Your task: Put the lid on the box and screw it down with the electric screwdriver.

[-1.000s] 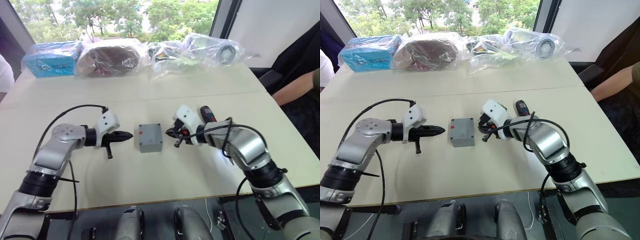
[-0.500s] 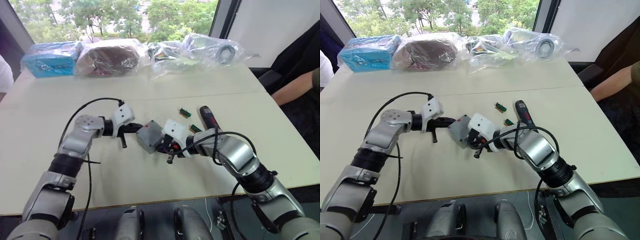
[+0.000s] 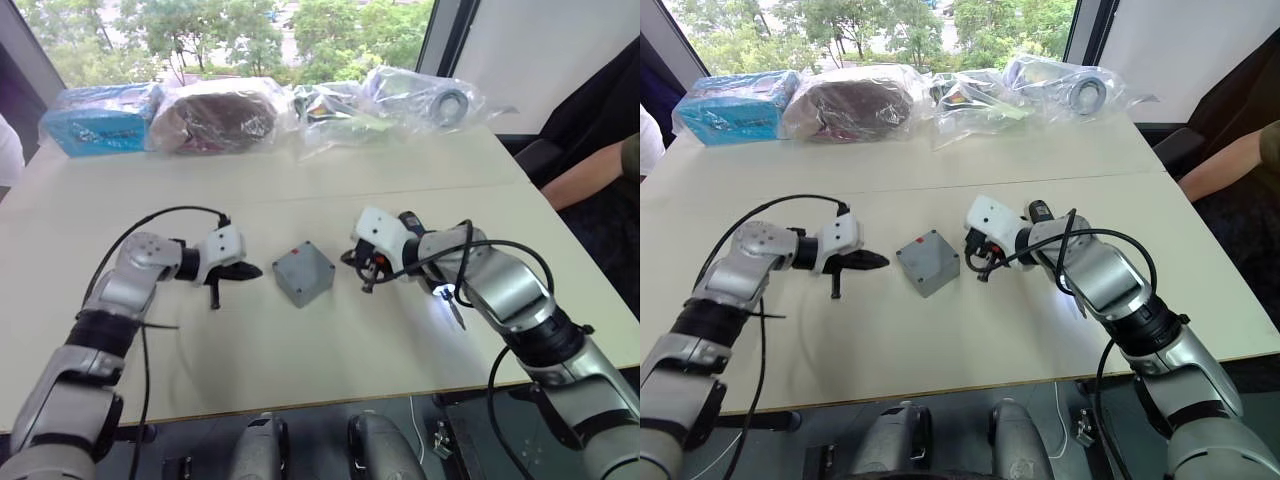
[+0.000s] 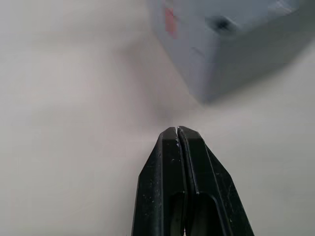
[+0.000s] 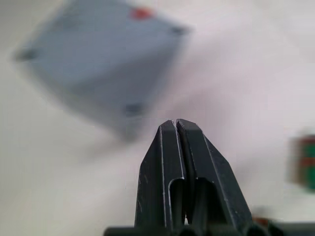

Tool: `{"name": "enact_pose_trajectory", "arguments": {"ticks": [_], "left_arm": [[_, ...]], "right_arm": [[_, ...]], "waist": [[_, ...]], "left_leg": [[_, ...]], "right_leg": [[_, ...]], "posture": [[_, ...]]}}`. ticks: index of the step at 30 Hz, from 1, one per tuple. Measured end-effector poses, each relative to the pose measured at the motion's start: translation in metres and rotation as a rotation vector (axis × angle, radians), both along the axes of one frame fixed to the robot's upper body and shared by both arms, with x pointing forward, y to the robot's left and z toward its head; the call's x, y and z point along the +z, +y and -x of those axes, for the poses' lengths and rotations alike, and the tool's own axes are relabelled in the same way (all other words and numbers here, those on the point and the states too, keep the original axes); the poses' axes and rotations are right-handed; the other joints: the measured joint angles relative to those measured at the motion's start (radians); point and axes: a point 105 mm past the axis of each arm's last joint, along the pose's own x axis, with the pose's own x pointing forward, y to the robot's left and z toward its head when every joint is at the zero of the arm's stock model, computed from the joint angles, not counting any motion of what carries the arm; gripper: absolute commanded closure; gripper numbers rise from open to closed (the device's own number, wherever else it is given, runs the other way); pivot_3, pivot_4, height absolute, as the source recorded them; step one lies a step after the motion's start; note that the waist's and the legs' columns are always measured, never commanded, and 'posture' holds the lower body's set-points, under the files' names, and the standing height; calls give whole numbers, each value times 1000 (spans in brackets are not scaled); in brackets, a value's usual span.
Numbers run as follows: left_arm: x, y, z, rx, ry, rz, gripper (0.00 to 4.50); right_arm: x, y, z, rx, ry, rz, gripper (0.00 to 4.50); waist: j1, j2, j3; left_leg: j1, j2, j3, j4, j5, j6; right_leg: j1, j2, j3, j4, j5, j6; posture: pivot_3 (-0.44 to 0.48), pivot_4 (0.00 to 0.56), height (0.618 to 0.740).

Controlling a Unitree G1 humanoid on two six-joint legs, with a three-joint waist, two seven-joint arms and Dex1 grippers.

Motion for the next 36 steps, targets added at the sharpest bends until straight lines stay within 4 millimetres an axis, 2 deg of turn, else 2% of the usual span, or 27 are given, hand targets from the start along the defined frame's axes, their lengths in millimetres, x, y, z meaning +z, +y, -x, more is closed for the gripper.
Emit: {"name": "enact_pose_trajectory", "arguments": {"ticks": [3, 7, 13, 19, 28, 36], "left_arm": [[0, -7, 12, -37, 22, 12, 4500], [8, -22, 15, -53, 2, 51, 4500], [10, -32, 12, -31, -8, 93, 4500], [12, -32, 10, -25, -11, 94, 4500], [15, -27, 7, -17, -18, 88, 4500], [17, -24, 9, -29, -15, 73, 4500]], "right_arm": [[-10, 9, -8, 10, -3, -19, 4474], [-15, 24, -11, 43, -4, -62, 4474], [-26, 23, -9, 58, 25, -50, 4474], [-43, 18, 6, 60, 110, -36, 4474], [-43, 22, 18, 68, 139, -29, 4474], [-41, 22, 20, 59, 133, -24, 4474]], "waist": [[6, 0, 0], [4, 0, 0], [2, 0, 0], [2, 0, 0], [2, 0, 0], [1, 0, 0]], "left_leg": [[0, 0, 0, 0, 0, 0], [0, 0, 0, 1, 0, 0], [0, 0, 0, 1, 0, 0], [0, 0, 0, 1, 0, 0], [0, 0, 0, 1, 0, 0], [0, 0, 0, 1, 0, 0]], "right_leg": [[0, 0, 0, 0, 0, 0], [1, -1, 0, 0, 0, 1], [1, 0, 0, 0, 0, 1], [1, 0, 0, 0, 0, 1], [1, 0, 0, 1, 0, 1], [1, 0, 0, 1, 0, 1]], "posture": [[0, 150, 740], [0, 150, 740], [0, 150, 740], [0, 150, 740], [0, 150, 740], [0, 150, 740]]}}
